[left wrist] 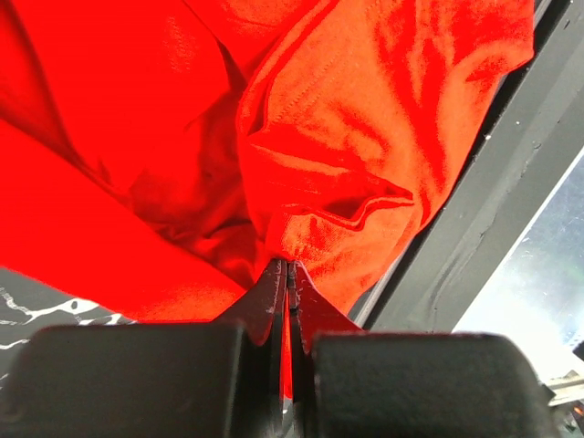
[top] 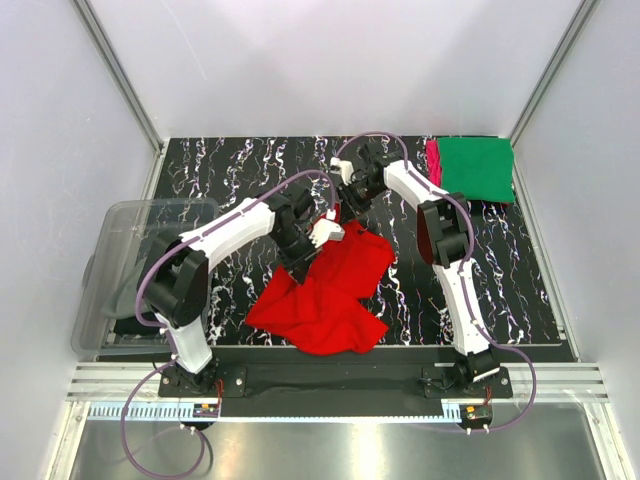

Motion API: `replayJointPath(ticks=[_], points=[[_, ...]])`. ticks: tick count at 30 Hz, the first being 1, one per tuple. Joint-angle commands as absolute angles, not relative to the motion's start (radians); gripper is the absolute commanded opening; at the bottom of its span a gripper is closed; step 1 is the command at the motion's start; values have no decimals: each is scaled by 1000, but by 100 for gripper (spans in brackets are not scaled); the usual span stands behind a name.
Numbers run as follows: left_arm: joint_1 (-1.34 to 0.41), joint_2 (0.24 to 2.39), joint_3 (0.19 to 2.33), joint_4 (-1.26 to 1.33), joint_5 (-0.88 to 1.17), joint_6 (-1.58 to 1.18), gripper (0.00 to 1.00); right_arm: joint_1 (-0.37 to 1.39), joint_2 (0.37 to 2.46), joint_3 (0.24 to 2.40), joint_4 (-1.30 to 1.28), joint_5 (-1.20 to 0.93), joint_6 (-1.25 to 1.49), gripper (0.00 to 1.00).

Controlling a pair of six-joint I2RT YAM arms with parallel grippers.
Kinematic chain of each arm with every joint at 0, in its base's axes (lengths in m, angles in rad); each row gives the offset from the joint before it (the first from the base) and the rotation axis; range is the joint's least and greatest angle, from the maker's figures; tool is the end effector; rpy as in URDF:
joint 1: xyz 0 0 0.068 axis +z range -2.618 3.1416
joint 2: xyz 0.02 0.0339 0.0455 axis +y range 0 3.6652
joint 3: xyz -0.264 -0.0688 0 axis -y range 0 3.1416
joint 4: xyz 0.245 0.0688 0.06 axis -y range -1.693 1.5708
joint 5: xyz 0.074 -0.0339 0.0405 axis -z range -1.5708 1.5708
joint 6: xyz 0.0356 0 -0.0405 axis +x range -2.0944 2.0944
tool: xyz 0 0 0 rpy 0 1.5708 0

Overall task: Fold and stack the t-shirts
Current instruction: Flatten the tshirt out

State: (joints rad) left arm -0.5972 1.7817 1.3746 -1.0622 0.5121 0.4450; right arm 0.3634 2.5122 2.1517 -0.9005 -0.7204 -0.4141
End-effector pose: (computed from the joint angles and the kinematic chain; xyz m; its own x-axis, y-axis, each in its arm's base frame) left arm 0.2669 -0.2026 0.2252 -0.5139 0.8032 -0.3013 0.8336 0.3846 -0.3964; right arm 0.4726 0.2048 0.1427 -0.6318 -0.5638 -0.5319 -0.7748 0.4414 0.4525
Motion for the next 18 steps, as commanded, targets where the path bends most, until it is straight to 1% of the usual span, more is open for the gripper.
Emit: replayJointPath(ticks=[1,3,4,6,7,11,15,18], points=[[-584,1736,1433,-1071,488,469,0,383,2525,2174,-871,-621,-413,26],[-577,1736,1446,-1075,482,476,0,385,2502,2169,-862,-598,-413,15],[-575,1730,1453,-1077,477,477,0,384,2493,2169,-862,-589,-417,7],[-568,1715,1477,-1083,460,488,0,382,2439,2160,-854,-569,-439,1],[-563,1709,1491,-1088,454,498,0,379,2416,2160,-848,-560,-448,0],[-523,1668,1606,-1100,417,538,0,342,2269,2180,-802,-540,-448,0],[-496,1634,1701,-1098,371,574,0,295,2137,2298,-799,-561,-425,0],[-491,1615,1758,-1100,345,584,0,272,2054,2327,-808,-577,-414,0]])
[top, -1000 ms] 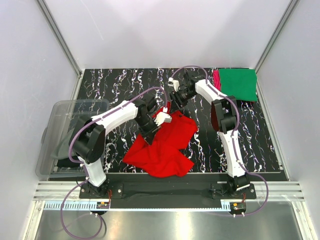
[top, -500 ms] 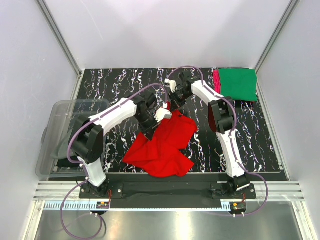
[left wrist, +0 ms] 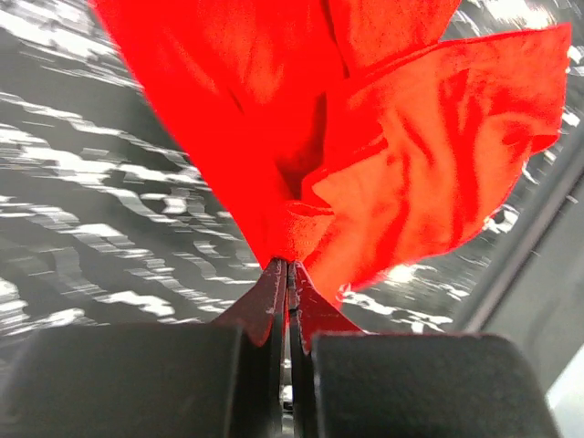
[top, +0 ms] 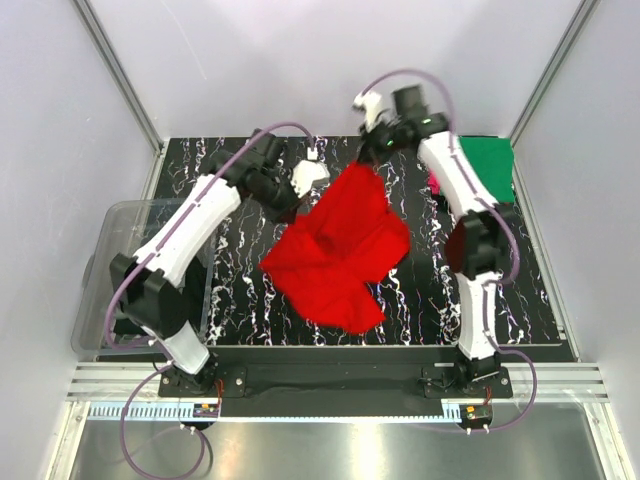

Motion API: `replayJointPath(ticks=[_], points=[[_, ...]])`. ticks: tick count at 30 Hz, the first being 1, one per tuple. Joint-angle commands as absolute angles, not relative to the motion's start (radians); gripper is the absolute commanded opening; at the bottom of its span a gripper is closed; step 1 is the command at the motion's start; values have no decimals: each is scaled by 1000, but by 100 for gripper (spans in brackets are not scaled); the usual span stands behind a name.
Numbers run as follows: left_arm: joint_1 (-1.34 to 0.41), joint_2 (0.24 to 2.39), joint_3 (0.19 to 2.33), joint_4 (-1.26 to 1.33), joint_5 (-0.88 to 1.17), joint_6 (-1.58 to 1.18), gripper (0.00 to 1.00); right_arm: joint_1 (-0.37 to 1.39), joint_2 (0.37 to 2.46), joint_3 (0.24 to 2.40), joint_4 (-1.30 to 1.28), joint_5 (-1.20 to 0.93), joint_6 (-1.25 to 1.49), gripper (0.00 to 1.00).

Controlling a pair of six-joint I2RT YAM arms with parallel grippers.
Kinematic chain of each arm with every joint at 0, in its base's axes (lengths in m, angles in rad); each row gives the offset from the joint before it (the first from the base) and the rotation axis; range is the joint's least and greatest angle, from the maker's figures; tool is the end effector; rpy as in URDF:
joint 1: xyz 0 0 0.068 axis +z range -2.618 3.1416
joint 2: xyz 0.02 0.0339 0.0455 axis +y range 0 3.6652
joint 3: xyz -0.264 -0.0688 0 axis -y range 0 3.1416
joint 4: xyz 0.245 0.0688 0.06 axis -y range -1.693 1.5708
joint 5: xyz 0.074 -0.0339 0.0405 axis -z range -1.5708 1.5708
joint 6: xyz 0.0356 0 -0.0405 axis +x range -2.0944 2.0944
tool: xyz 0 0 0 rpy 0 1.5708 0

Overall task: Fold and stack the t-shirts
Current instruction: Flatten the tshirt out

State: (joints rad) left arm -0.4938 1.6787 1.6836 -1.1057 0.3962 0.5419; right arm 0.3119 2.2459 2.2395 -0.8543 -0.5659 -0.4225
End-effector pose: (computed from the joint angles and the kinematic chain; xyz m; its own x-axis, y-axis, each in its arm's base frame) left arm 0.2942 -0.1740 0.3419 -0.3677 0.7383 -0.5655 0.9114 0.4070 -0.0612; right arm 0.4683 0.1710 0.2991 -0.4156 -0.4977 -0.7613 -0.8356 0.5395 0.1035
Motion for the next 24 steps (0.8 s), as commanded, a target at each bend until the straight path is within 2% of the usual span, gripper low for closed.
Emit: replayJointPath(ticks=[1,14,19,24], points=[[-488,1608,1767,-1098,339,587,0,267,2030,2322,-814,-584,-414,0],[-488,1353,1652,-1094,353,577,0,268,1496,1905,-824,-627,-345,0],[-489,1322,1657,-1083,333,595,0,267,1447,1922,-809,-555,-373,0],[-459,1353,1547,-1052,285,612,0,253,1479,1870,-721,-412,-376,0]])
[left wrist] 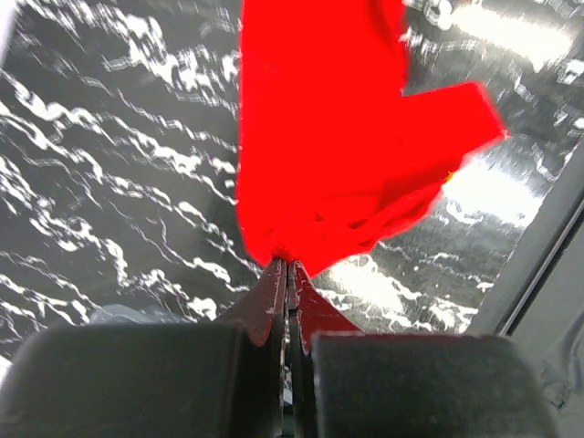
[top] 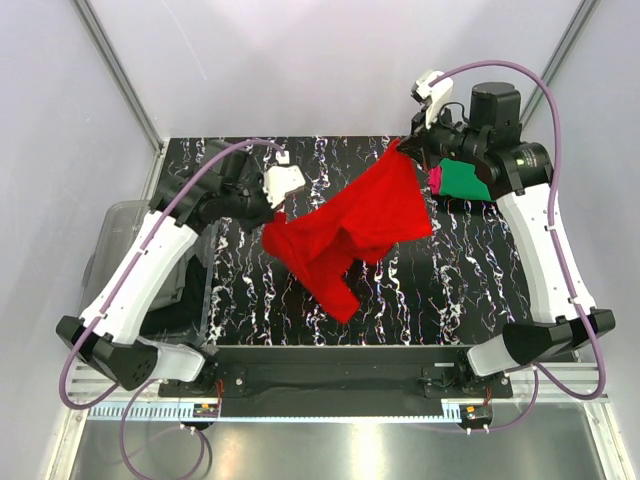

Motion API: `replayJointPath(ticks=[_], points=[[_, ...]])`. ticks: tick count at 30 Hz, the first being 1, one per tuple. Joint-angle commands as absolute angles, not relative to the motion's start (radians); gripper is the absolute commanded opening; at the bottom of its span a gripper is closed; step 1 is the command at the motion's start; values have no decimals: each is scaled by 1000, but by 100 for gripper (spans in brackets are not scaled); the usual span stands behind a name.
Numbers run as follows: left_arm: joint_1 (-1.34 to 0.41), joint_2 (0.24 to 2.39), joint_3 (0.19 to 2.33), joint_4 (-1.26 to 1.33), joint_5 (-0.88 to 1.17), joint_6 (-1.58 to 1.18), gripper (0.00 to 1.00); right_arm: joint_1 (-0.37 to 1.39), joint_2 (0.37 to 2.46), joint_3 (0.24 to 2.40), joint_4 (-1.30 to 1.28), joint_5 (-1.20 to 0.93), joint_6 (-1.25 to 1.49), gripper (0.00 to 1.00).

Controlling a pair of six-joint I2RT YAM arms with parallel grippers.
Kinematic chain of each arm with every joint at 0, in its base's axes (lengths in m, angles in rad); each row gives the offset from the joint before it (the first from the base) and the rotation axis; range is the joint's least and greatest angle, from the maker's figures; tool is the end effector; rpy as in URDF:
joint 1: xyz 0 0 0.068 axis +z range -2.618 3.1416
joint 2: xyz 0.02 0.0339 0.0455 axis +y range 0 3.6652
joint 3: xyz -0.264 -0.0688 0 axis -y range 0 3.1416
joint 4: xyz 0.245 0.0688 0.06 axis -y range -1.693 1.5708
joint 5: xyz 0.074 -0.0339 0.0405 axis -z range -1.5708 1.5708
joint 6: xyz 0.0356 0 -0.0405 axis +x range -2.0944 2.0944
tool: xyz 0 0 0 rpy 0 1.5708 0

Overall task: Fold and stack the t-shirts
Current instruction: Flatten the tshirt out

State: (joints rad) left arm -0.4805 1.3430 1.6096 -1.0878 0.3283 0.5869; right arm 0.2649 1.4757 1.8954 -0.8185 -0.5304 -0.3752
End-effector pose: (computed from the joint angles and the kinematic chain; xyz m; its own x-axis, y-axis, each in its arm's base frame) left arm 0.2202 -0.1277 0.4143 -0.1903 0.6903 -0.6980 0.8860 0.4270 0.1808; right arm 0.2759 0.0935 0.4903 -0.1011 -0.3550 -0.9294 -0.7661 0.6238 -0.1549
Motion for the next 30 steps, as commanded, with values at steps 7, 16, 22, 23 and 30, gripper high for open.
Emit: replayJointPath(ticks=[7,16,22,23,30], points=[[-367,1370,1304,-913,244,666,0,101,1626,1888,-637,-342,-253,0],[-313,1635,1351,-799,247,543,15,75,1792,1890,-611,-379,-235,0],[-305,1677,1443,-719,149,430,36,75,1850,1919,-591,-402,-195,0],[-308,1668,1451,-722,149,426,40,75,1858,1927,-588,-405,-192,0],[-437,1646,1473,-756,92,437,46,75,1882,1950,-574,-407,-192,0]])
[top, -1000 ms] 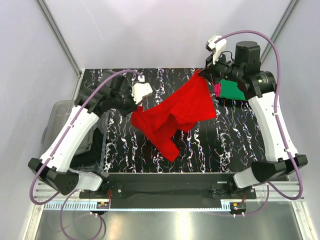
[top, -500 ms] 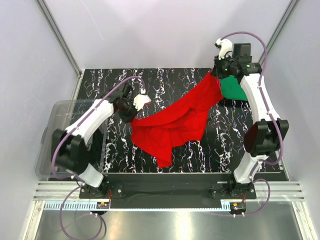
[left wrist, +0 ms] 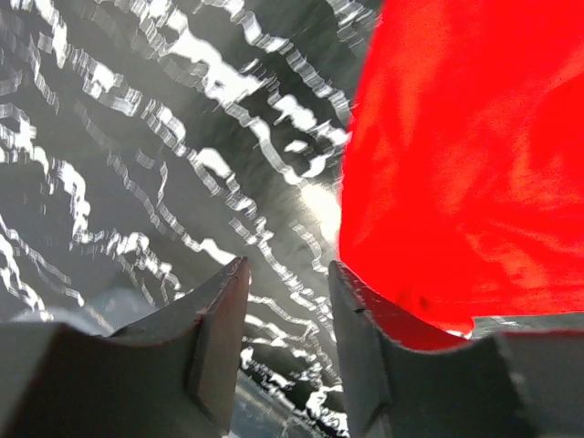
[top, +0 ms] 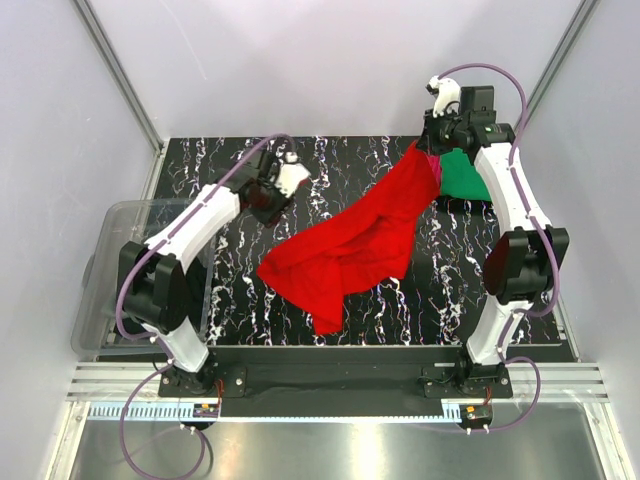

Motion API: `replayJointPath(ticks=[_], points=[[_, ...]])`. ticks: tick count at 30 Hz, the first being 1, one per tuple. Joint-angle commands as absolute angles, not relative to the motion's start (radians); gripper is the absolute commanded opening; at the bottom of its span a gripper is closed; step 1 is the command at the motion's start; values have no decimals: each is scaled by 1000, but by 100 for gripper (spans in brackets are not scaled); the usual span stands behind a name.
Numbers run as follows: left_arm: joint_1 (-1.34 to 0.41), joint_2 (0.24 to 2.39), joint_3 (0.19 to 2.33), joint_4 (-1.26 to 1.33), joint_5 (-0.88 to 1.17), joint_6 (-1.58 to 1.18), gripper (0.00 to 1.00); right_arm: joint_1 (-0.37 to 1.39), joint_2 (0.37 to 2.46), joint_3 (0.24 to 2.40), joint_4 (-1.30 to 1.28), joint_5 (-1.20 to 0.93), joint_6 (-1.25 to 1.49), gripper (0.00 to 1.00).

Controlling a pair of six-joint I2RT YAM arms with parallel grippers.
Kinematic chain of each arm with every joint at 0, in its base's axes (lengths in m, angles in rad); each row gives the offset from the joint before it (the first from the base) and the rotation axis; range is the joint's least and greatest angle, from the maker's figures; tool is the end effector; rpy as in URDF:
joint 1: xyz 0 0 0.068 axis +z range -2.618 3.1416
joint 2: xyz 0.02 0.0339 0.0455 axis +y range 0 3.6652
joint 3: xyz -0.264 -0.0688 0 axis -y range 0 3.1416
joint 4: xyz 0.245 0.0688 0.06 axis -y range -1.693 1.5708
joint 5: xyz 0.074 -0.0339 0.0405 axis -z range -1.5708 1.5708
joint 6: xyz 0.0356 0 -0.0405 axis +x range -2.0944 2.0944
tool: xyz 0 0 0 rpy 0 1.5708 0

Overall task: Fold and stack the t-shirts
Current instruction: Flatten the tshirt out

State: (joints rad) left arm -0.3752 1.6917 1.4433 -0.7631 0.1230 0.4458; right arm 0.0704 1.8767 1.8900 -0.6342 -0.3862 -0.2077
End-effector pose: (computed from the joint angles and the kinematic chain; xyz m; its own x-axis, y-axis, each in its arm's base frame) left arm 0.3353 -0.1368 0.2808 -0.5287 0.6681 -0.5236 0.7229 0.6777 0.1349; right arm 0.4287 0.0437 0.3663 -0.4914 -0.2261 -0.8411 -0.4825 0.8747 0.0467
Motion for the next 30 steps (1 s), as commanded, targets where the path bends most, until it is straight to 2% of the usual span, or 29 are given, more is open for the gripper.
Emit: replayJointPath(ticks=[1,2,5,9,16,20,22,24,30], points=[[-460,1646,1474,-764,107,437,46,75,1887,1954,-574,-407,-192,0],[-466,1658,1482,-806,194,442,46,74,1894,1963,-575,-408,-192,0],[-483,1675,1467,-862,280,434,40,75,1907,1979,-575,-408,-201,0],[-518,1666,1365,-864,311,446,33,72,1933,2016,-574,-393,-215,0],[-574,1775,1333,-870,330,425,34,66,1986,2080,-575,-382,-199,0],[-572,1805,1336,-870,285,422,43,66,1976,2075,-575,-393,-204,0],[-572,1810,1335,-877,279,417,41,66,1974,2069,-574,-393,-204,0],[-571,1815,1324,-917,273,419,35,63,1971,2063,-574,-394,-202,0],[-511,1795,1249,-931,206,428,32,58,1979,2062,-571,-394,-190,0]])
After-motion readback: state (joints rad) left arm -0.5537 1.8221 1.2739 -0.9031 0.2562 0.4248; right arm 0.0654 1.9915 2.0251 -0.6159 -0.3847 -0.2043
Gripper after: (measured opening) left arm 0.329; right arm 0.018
